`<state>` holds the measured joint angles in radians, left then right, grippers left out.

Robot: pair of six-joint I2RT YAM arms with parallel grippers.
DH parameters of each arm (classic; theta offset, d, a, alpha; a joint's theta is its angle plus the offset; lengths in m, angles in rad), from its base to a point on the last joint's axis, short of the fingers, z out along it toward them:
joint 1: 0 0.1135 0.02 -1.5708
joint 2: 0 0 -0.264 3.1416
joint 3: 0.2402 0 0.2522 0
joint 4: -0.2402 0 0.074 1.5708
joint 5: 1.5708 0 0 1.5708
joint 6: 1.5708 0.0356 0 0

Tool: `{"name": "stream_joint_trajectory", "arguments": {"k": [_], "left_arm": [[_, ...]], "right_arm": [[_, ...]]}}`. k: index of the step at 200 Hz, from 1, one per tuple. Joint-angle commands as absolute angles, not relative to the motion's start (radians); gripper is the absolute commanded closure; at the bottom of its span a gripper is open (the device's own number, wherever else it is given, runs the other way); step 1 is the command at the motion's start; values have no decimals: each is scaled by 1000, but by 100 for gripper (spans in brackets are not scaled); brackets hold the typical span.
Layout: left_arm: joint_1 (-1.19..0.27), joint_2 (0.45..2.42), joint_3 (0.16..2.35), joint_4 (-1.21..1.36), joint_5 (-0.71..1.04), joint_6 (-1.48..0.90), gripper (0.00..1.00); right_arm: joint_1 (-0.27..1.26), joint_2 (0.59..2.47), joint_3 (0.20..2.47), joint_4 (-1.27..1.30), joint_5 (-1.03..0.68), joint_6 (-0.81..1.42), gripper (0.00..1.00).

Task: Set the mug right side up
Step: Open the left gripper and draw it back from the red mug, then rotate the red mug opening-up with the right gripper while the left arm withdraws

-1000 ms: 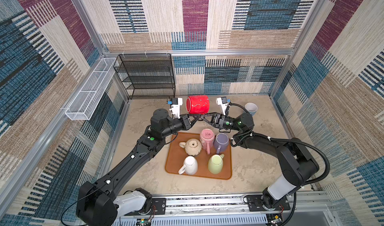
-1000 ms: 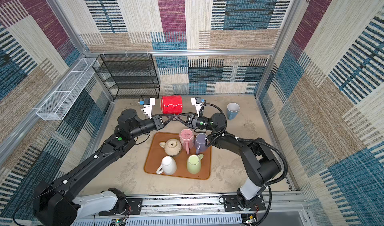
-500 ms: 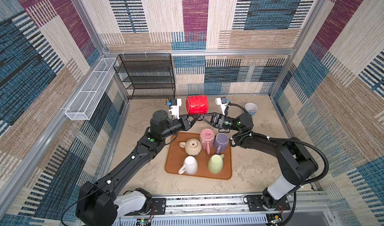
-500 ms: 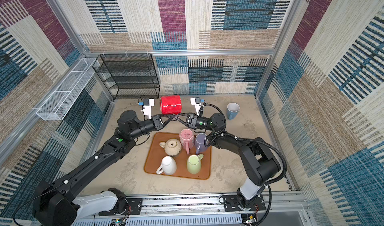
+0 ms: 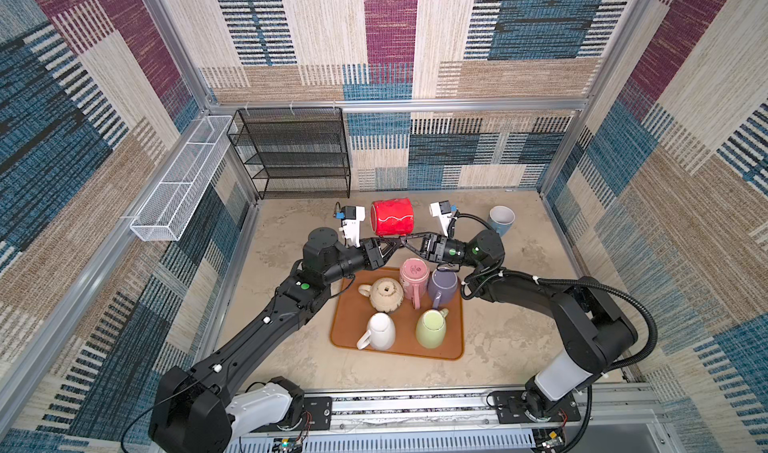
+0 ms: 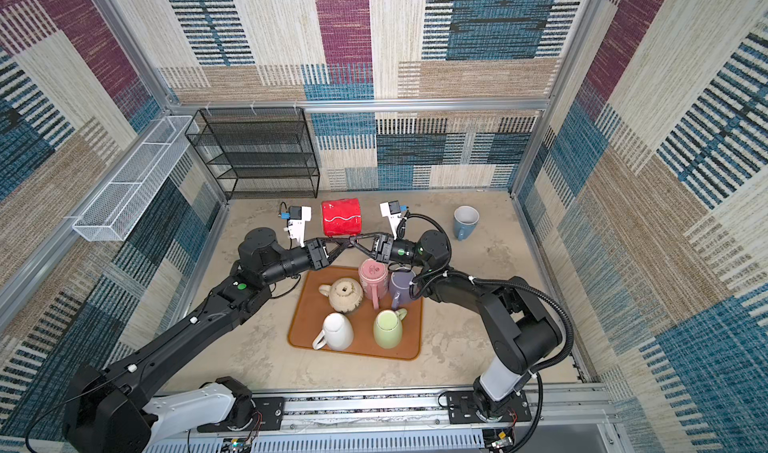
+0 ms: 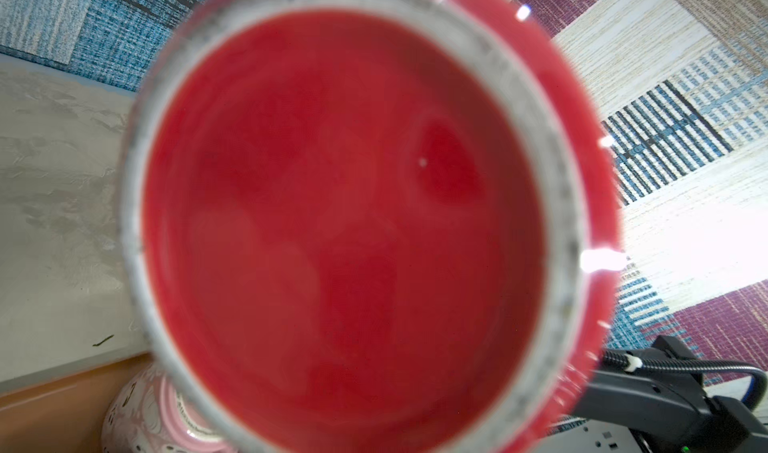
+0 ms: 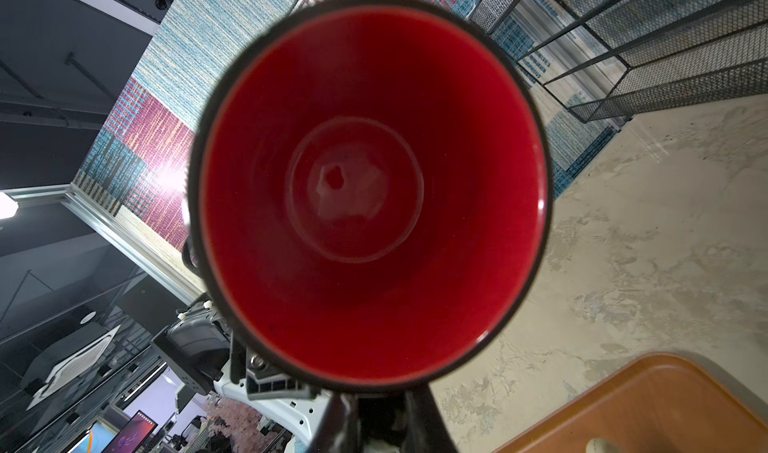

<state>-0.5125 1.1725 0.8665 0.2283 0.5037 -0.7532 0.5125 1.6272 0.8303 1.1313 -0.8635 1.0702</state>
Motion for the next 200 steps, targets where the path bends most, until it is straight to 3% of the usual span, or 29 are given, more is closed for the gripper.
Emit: {"name": "stream_joint_trajectory", "arguments": {"k": [1,82,146,153,165,200], "left_arm": [[-512,1165,860,231,502,-721,51],[-511,1071,883,-13,412,-589,33],[-512,931,921,-311,269,-462,14],[-512,925,927,-343,257,-446,6],[-512,915,936,-393,231,-428,0],[-511,897,965,-505,169,-369,0]], "right_arm": [[507,1605,822,1171,-842,1036,100],[428,1503,772,950,-830,908,100],[355,1382,855,410,-728,641,100],[349,1377,871,348,-707,611,100],[338,1361,883,276,-674,580,100],[317,1331,917,86,-556,495,100]]}}
